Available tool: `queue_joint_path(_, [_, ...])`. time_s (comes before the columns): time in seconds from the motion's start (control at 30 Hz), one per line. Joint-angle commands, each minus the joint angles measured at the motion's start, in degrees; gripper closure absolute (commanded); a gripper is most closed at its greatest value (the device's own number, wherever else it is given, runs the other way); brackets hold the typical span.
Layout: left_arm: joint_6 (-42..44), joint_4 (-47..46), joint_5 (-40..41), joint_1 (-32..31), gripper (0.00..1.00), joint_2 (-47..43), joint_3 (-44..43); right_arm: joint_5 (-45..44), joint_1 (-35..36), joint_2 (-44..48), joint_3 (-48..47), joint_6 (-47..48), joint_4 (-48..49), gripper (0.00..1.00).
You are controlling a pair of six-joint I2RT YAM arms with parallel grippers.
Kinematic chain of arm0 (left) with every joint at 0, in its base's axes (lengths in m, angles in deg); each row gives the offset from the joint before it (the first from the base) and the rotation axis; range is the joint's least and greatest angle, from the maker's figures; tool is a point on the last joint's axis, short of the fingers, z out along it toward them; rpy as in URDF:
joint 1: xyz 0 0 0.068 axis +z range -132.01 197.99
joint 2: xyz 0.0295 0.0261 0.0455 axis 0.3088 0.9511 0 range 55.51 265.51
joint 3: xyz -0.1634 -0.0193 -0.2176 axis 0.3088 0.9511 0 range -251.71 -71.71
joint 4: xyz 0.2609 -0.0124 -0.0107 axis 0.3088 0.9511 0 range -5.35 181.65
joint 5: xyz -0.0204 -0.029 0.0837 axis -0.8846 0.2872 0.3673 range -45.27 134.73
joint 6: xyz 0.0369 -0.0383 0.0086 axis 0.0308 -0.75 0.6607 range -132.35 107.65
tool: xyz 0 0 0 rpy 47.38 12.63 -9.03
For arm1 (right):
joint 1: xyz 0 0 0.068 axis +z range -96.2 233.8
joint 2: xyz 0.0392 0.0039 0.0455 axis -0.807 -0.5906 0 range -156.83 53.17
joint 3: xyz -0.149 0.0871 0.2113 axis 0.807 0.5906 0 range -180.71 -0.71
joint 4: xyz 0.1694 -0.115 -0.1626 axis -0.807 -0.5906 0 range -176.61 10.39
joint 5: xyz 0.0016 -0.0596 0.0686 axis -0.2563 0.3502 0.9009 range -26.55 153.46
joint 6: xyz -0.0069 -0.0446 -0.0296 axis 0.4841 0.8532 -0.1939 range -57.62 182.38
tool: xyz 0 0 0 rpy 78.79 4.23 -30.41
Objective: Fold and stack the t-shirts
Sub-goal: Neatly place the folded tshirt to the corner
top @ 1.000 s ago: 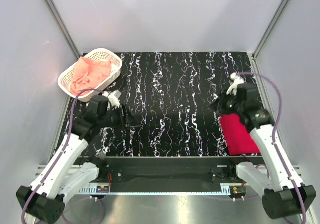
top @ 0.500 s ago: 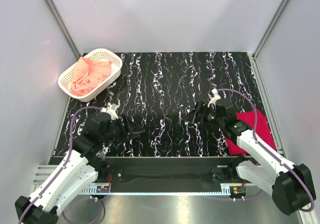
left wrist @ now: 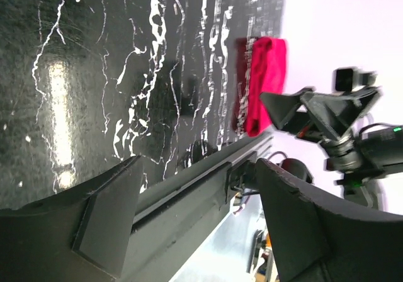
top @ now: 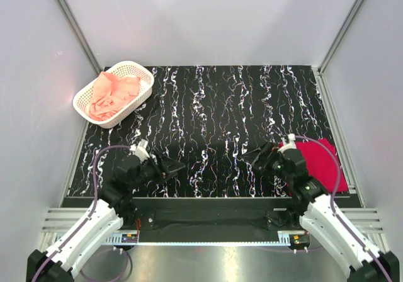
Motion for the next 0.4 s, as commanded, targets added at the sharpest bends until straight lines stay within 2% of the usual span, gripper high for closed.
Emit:
queue_joint_path(0.0, [-3.9,-12.1,-1.5,-0.3,0.22,-6.1,5.7,-6.2,0.2,9.7,2.4,-8.9,-7.7,0.0])
queue_joint_path(0.13, [-9.3,-14.1,-1.8,-0.4,0.22,-18.8,14.9,-7.1,0.2,24.9,7.0,-14.0,-16.2,0.0])
queue_joint_path(0.17, [-11.0,-13.1,-1.8,-0.4,0.21,-25.5,17.6,-7.6,0.2,31.6,7.5,-14.7,-18.5,0.0])
queue_joint_path(0.2, [-11.5,-9.4,-1.7,-0.4,0.21,-28.9,18.4,-7.8,0.2,31.5,7.6,-15.2,-21.2,0.0])
queue_joint_path(0.27, [-11.8,-4.2,-1.2,-0.4,0.19,-35.4,18.8,-6.5,0.2,25.5,6.7,-13.7,-19.5,0.0])
queue_joint_path(0.37, [-10.0,-8.9,-4.4,-0.4,0.19,-30.5,19.3,-4.0,0.2,23.1,5.8,-10.5,-15.0,0.0])
